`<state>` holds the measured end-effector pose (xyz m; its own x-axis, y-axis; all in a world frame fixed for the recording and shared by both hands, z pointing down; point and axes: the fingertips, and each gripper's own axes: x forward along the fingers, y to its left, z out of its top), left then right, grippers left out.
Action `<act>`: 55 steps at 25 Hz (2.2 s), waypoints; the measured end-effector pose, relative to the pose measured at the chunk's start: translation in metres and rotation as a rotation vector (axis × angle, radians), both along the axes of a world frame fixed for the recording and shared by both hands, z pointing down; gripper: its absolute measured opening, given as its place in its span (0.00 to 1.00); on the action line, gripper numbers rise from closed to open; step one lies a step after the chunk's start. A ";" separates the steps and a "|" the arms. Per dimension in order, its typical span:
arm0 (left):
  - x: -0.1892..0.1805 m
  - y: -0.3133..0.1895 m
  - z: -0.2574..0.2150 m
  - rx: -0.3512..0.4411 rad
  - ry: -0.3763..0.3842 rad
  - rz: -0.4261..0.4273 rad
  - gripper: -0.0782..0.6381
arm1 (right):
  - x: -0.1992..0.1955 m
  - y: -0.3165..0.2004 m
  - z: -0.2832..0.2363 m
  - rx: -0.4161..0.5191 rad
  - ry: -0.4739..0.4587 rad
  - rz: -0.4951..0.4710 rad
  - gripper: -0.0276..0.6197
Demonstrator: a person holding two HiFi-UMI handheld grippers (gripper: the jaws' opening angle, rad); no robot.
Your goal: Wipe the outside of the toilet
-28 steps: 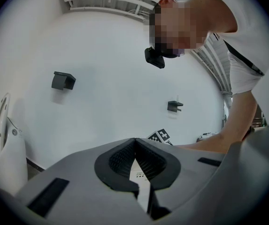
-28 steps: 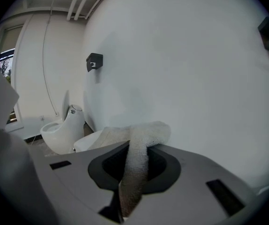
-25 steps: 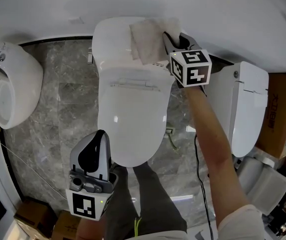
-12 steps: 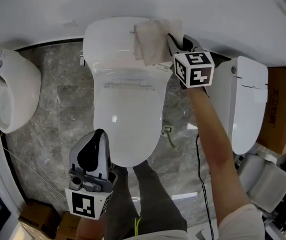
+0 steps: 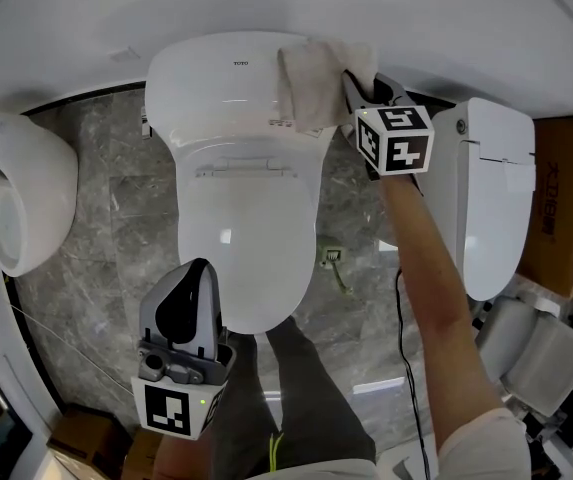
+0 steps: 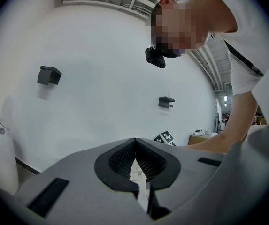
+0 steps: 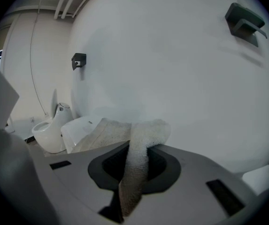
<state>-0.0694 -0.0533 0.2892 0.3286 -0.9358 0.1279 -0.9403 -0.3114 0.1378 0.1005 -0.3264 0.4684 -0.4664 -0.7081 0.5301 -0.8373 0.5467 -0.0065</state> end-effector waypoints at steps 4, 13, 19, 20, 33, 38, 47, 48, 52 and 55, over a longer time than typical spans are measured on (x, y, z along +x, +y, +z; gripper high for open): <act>0.009 0.000 0.002 -0.015 -0.010 0.012 0.13 | 0.020 0.003 0.006 -0.014 -0.004 0.028 0.15; 0.024 -0.001 0.006 -0.020 -0.010 0.034 0.13 | 0.056 0.012 0.015 -0.041 -0.033 0.084 0.15; 0.029 0.000 -0.003 -0.007 -0.009 0.047 0.13 | 0.085 0.025 0.014 -0.056 -0.019 0.123 0.15; 0.030 0.000 -0.005 -0.002 -0.008 0.049 0.13 | 0.091 0.028 0.014 -0.058 -0.016 0.131 0.15; 0.041 0.032 -0.060 0.019 0.005 0.124 0.13 | 0.142 0.109 -0.045 -0.087 -0.137 0.294 0.15; 0.016 0.056 -0.118 0.077 -0.013 0.111 0.13 | 0.119 0.162 -0.130 -0.037 -0.222 0.280 0.15; -0.022 0.095 -0.207 0.175 -0.014 0.093 0.13 | 0.079 0.235 -0.292 0.109 -0.283 0.242 0.15; -0.024 0.101 -0.213 0.181 -0.016 0.100 0.13 | 0.074 0.245 -0.305 0.119 -0.293 0.239 0.15; -0.039 0.131 -0.238 0.198 -0.018 0.103 0.13 | 0.045 0.294 -0.345 0.139 -0.330 0.230 0.15; -0.054 0.155 -0.259 0.208 -0.004 0.090 0.13 | 0.015 0.332 -0.373 0.138 -0.345 0.176 0.15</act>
